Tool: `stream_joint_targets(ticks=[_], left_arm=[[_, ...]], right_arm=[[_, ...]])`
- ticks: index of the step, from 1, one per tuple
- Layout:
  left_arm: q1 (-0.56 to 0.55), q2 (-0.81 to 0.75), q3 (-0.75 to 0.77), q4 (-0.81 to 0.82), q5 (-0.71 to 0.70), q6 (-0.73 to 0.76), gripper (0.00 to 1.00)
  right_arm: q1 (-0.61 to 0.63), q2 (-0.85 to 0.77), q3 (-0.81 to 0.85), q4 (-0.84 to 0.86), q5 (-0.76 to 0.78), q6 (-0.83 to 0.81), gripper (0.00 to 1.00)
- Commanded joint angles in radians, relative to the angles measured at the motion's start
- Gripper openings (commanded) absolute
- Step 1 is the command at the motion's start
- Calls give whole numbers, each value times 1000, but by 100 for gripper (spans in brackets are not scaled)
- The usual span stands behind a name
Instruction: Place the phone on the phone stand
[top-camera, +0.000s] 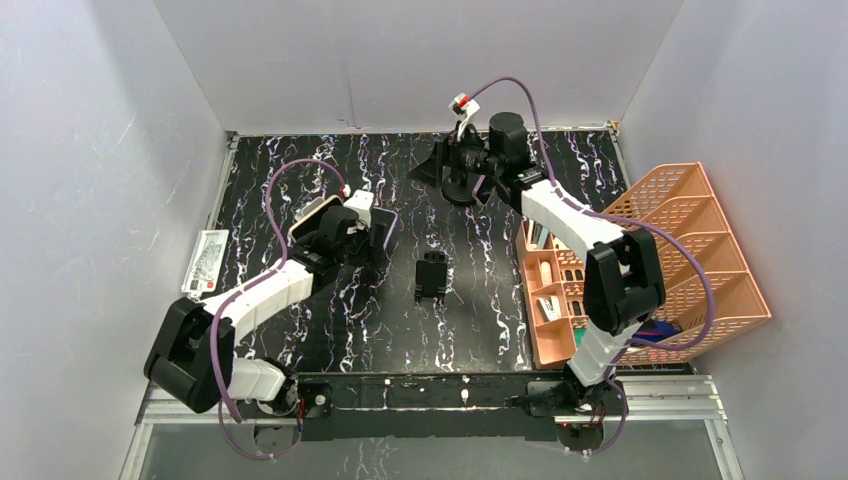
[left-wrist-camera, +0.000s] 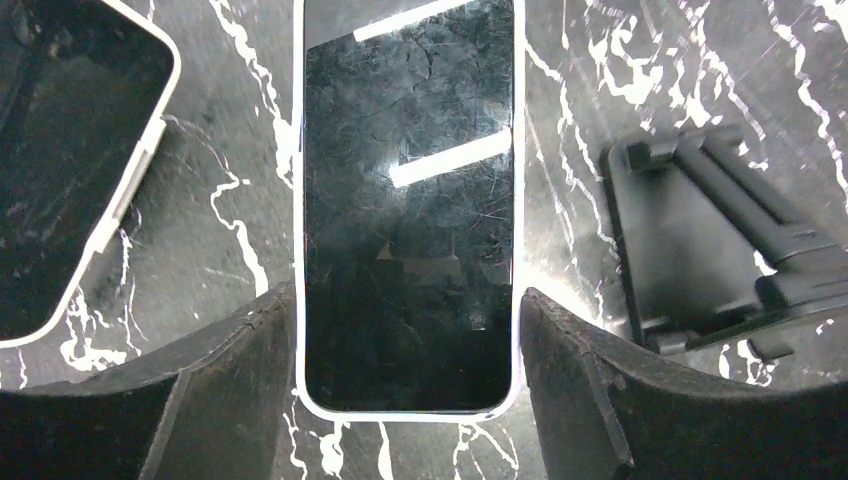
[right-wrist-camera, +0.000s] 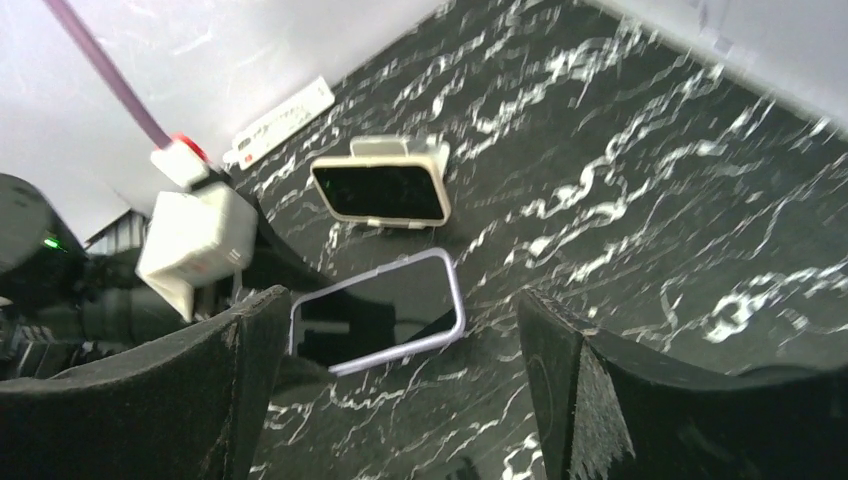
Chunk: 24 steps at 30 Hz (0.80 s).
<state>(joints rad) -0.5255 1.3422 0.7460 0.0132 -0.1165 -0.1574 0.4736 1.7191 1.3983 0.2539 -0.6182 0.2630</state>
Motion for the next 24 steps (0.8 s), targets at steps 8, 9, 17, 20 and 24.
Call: stream_joint_targets(ticks=[8,9,17,20,24], left_arm=[[1,-61,-15,136,-56,-17,45],[1,-62,-16,139,-56,-19,45],[1,-142,-59,238,1,-37,45],[0,-179,-84,283,33,-45,45],[1,-209,-103,312,71,-55,45]], right_arm=[[3,261,215,-201,-189,133,88],[3,273,221,-199,-193,143,88],[10,370,268,-239,-204,157,83],[23,394,278,-242,-204,160,82],[36,430,309,-252,-208,163,82]])
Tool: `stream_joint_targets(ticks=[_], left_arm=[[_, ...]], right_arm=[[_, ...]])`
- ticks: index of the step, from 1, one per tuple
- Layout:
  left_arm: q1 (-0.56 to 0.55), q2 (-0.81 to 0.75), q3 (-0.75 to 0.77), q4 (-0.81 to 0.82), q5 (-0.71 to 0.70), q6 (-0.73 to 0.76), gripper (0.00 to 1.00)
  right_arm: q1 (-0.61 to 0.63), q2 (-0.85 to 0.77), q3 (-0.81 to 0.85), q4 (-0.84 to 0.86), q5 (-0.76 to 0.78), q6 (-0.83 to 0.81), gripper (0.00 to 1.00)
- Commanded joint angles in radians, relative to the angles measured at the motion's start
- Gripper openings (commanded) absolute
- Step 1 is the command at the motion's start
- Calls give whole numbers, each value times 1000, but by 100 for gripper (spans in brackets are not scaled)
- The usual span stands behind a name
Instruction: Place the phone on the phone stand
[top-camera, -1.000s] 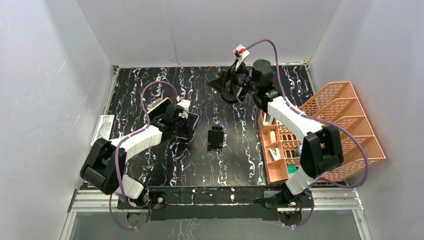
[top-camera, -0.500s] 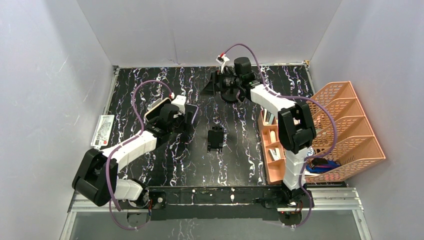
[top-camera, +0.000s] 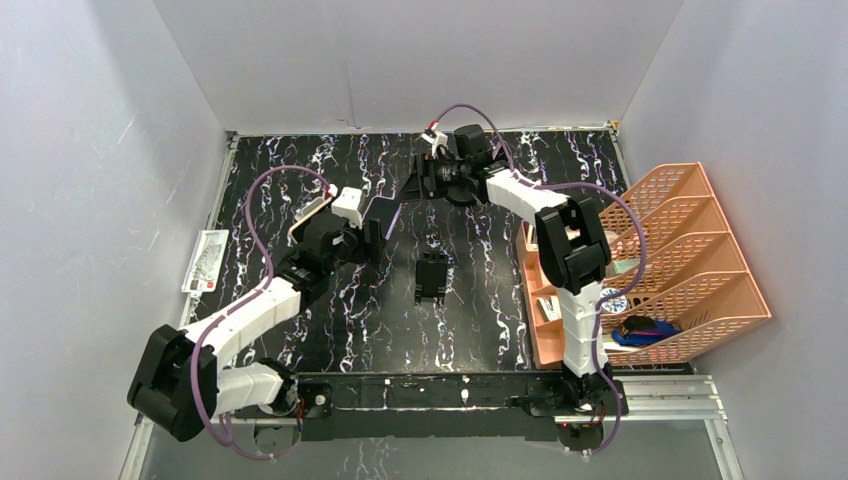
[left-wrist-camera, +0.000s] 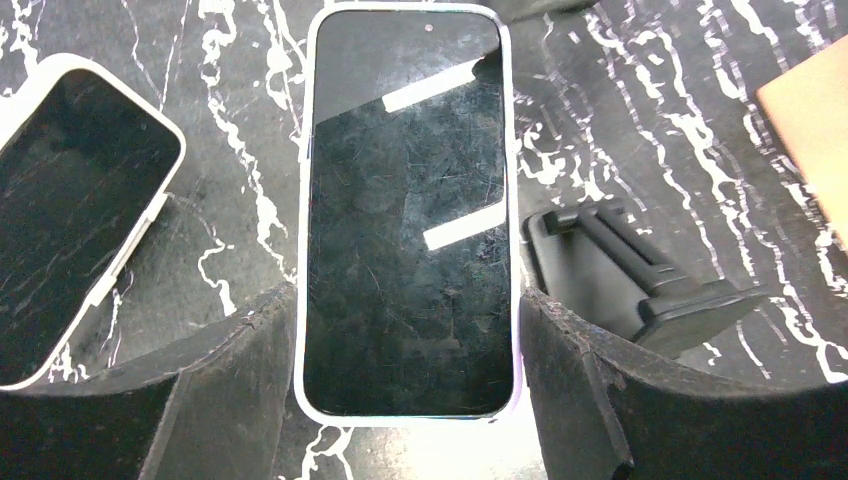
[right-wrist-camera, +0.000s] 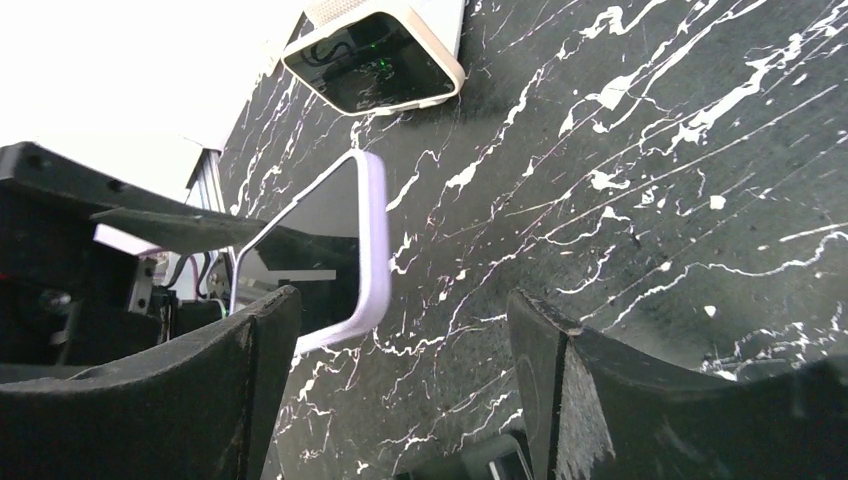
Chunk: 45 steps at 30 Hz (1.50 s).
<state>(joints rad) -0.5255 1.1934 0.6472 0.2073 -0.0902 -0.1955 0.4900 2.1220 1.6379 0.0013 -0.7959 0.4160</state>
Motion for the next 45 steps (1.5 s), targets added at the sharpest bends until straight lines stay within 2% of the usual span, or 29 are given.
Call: stream_joint_targets(ticks=[1,9,18,26,29,32,37,40,43,45], left_arm=[[0,-63,-8,124,49,-17,45],[0,-57,-19,139,77,-21,45],[0,-55,-18,133,54,-2,45],[1,-48,-20,125,17,3,46],[1,-34,-17,117,10,1,46],[1,-17,-16,117,12,-4,46],[0,-3,-15,118,10,-2,46],[-1,4,-12,117,8,-2,46],[-1,10,-9,110,3,-2,48],[-1,12,-8,103,-1,-4,54]], right_arm=[[21,34,75,0,-34,14,82],[37,60,93,11,-58,31,79],[40,60,100,10,-112,37,67],[40,66,100,0,-161,35,61],[40,75,97,17,-188,52,47],[39,86,96,42,-212,78,28],[39,94,95,69,-263,97,21],[39,91,93,81,-279,102,2],[41,80,75,120,-288,122,1],[40,64,55,159,-285,139,1]])
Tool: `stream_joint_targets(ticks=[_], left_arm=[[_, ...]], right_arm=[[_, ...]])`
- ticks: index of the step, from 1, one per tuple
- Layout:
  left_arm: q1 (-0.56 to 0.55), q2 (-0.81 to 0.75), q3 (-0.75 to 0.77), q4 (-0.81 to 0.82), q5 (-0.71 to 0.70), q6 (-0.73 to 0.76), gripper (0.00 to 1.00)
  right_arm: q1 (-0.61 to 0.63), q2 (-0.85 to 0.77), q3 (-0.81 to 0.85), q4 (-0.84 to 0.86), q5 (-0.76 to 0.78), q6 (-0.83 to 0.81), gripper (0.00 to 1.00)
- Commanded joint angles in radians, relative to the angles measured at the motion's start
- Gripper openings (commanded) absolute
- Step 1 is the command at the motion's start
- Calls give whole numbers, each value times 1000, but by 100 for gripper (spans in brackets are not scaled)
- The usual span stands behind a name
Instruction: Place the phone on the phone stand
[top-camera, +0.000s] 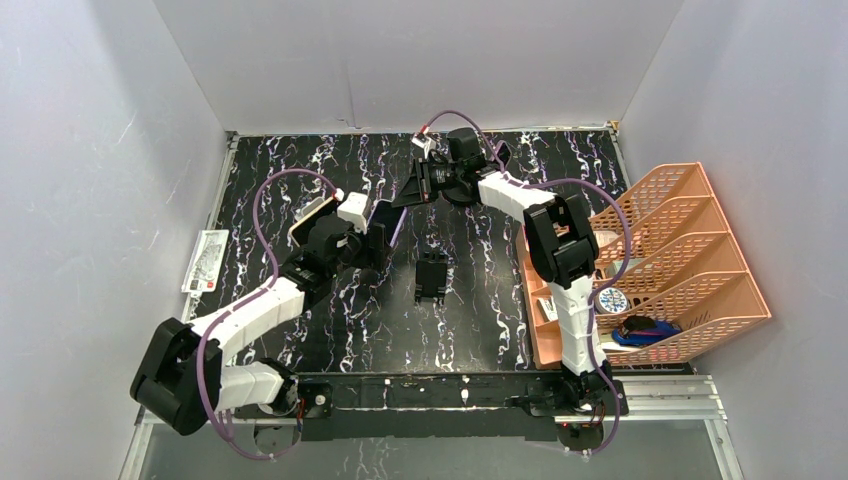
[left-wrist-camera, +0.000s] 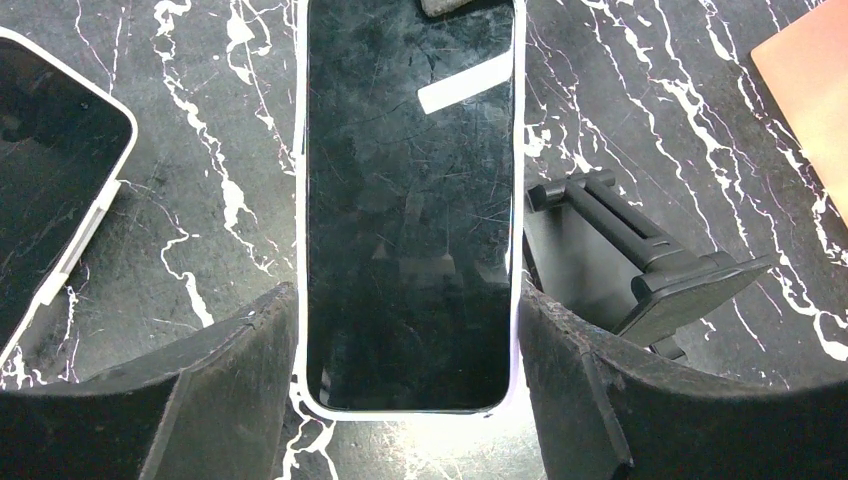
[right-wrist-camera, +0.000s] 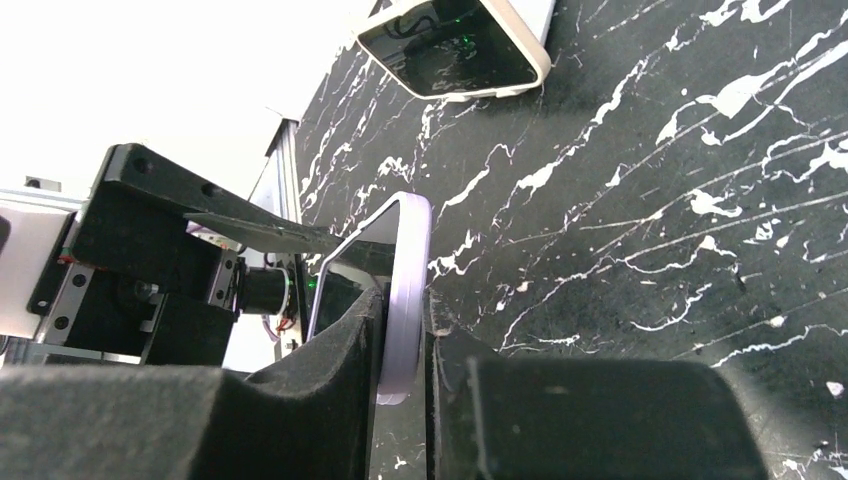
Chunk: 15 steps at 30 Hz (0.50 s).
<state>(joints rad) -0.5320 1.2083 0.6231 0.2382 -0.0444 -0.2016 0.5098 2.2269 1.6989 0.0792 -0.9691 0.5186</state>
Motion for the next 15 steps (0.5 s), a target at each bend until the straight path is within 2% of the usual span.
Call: stream_joint_targets(ticks=[1,3,8,15], left_arm=[[6,-3,17,67,-51,-3,59],[7,1,24,47,-67,-6,65],[20,45,67,-16,-45,-10,70],[53,96,90,-40,8,-62,72]], right_arm=[[19,-51,-17,98,-106,46,1],[14,-65,-38,136,-105,61,1],[3,-87,-87,224,-107,104,1],[1,-119,-124,255,-105,95,1]])
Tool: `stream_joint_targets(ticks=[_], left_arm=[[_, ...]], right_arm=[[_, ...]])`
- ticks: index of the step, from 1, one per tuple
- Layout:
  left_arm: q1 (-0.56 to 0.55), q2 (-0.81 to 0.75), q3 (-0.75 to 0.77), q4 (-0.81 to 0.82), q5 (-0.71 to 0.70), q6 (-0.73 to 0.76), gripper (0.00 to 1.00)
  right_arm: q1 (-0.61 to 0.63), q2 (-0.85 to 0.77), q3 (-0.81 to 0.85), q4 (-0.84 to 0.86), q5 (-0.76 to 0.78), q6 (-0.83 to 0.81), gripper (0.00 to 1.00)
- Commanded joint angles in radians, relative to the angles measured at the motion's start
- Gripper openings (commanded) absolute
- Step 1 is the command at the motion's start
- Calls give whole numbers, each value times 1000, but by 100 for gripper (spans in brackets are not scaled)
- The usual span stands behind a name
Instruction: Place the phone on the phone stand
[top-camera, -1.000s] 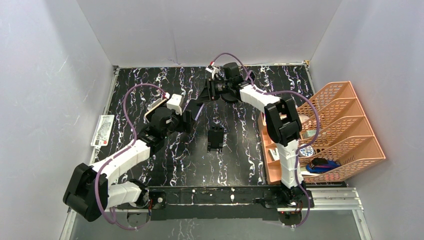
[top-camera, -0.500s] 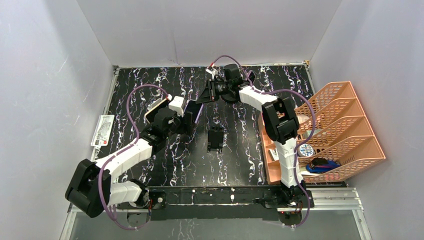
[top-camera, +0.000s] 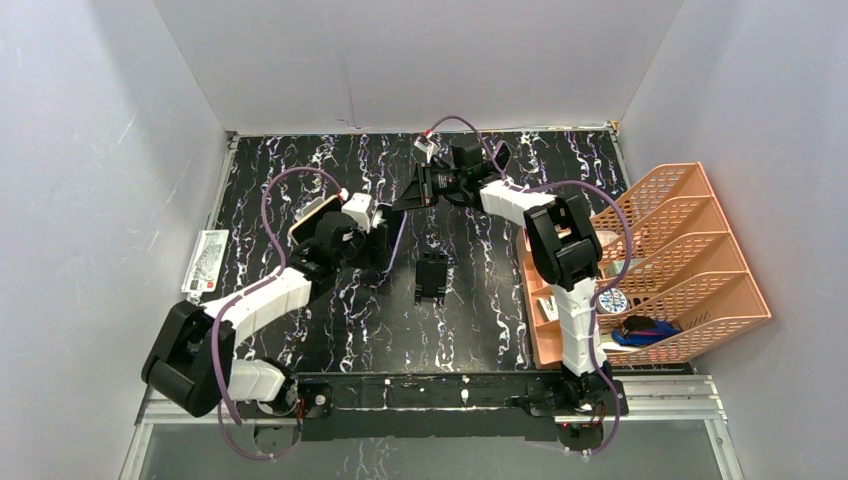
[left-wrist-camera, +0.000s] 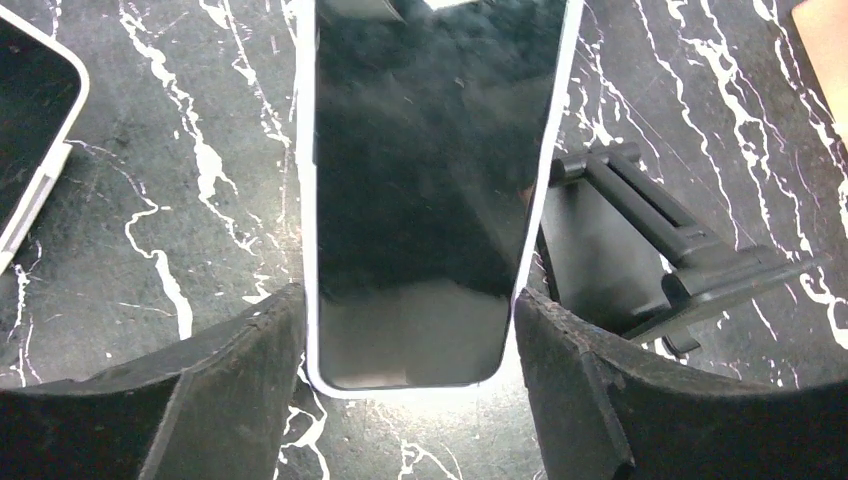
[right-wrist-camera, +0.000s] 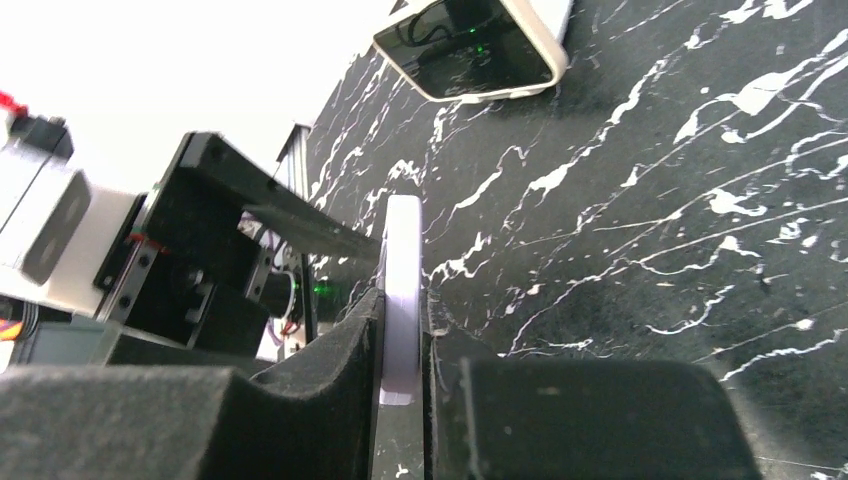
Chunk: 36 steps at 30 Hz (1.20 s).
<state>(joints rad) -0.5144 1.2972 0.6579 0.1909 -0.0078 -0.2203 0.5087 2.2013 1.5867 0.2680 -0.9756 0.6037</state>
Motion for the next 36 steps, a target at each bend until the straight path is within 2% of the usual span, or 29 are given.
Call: stream_joint_targets(ticks=[1,15,20,24,29,36], left_arm=[[36,18,63,-7,-25,-43,72],[37,83,72,0,61,-65,72],[37,113,67,25,81,-72,68],[37,151,68,49,140,-108,66],[37,157,38,115,212,-153,70],[34,145,-21,235,256,-207,75]], right_arm=[[2,-95,-13,67,-98,8,1],[2,-112,-21,37,-91,-33,1],[2,-124,-21,23,-115,-68,1],[4,-136,0,-54,-120,-140,1],[6,-158,35,-187,-44,-257,1],[6,-167,40,-191,-5,-256,1]])
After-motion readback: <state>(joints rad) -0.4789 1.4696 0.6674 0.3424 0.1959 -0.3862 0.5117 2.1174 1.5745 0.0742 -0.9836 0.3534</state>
